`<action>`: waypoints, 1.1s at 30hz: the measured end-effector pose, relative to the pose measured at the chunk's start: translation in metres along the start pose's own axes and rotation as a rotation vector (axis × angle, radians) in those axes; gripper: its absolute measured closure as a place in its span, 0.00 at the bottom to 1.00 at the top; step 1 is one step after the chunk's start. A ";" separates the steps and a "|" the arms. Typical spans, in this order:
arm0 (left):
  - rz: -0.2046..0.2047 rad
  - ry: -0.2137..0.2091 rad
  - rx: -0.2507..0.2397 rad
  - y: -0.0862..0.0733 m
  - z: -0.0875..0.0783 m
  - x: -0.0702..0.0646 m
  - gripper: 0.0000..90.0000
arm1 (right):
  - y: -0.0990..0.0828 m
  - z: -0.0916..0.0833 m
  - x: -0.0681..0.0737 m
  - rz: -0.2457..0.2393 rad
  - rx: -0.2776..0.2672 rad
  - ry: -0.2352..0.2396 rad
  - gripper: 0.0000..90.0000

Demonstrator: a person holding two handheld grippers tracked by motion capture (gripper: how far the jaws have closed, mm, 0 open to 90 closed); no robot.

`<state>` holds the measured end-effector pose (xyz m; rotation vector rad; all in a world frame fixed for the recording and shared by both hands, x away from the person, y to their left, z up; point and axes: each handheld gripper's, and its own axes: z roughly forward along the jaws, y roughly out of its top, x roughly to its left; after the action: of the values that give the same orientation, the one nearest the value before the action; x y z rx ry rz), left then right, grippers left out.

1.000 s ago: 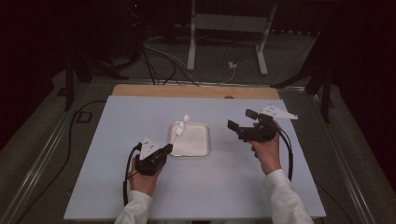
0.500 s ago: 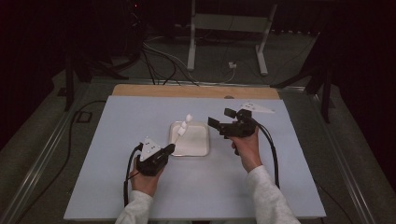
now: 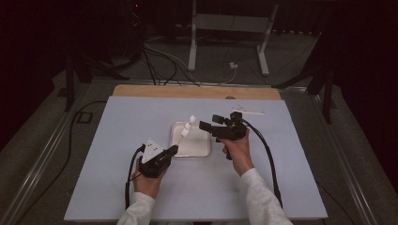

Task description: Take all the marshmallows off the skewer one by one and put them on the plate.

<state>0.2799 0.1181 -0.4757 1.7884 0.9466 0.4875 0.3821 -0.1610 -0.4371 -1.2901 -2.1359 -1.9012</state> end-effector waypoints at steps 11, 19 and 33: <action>0.004 -0.017 -0.006 -0.001 0.001 -0.005 1.00 | -0.008 0.013 -0.001 0.137 0.043 0.127 0.60; 0.005 -0.024 -0.015 -0.001 0.002 -0.006 1.00 | -0.011 0.019 0.002 0.168 0.054 0.179 0.73; -0.043 -0.042 0.005 -0.006 0.005 -0.010 1.00 | -0.019 0.027 0.003 0.231 0.059 0.196 0.78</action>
<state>0.2746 0.1084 -0.4821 1.7723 0.9561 0.4195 0.3831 -0.1358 -0.4584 -1.2224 -1.8465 -1.7770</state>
